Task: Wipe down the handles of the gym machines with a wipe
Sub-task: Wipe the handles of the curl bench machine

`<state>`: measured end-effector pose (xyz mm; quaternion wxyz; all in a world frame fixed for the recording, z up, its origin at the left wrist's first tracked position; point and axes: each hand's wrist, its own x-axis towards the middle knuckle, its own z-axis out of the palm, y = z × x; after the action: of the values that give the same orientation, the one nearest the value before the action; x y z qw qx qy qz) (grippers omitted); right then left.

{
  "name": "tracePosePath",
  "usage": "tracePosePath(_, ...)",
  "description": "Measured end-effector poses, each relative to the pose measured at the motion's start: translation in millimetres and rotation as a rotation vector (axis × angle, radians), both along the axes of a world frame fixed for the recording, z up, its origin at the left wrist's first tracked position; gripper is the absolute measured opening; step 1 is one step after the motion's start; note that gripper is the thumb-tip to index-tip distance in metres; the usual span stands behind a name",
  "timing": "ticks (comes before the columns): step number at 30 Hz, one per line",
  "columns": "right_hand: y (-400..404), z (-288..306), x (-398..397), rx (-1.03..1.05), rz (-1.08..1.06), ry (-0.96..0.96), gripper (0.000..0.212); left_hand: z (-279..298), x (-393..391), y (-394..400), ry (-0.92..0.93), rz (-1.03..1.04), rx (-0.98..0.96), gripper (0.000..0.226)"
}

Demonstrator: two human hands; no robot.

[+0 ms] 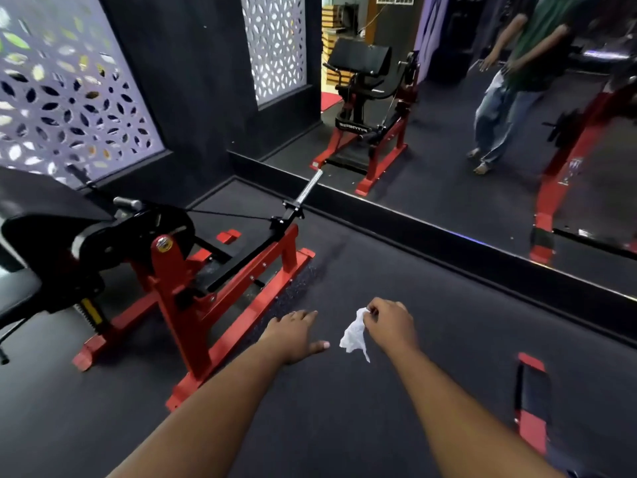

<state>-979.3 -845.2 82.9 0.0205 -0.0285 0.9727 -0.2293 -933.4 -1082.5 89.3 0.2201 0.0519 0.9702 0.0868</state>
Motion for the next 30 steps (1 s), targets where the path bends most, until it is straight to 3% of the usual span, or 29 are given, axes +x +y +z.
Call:
tracePosePath(10, -51.1, -11.3, -246.0, 0.061, -0.022, 0.001, 0.015, -38.2, -254.4, -46.3, -0.001, -0.040, 0.045, 0.098)
tracePosePath(12, -51.9, -3.2, -261.5, 0.077, -0.024, 0.000, 0.015, -35.6, -275.9, -50.9, -0.011, -0.064, 0.041, 0.099)
tracePosePath(14, -74.2, -3.0, -344.6, 0.080, -0.030, -0.007, 0.014, -33.3, -357.4, -77.9, -0.053, -0.058, 0.035, 0.098)
tracePosePath(20, -87.6, 16.0, -466.2, 0.047, -0.062, 0.027, 0.013, -13.5, -492.6, -94.7, -0.038, -0.058, 0.021, 0.096)
tracePosePath(30, -75.6, 7.1, -722.3, -0.048, 0.090, -0.021, 0.009, -16.8, -726.9, -75.6, -0.044, 0.034, 0.003, 0.095)
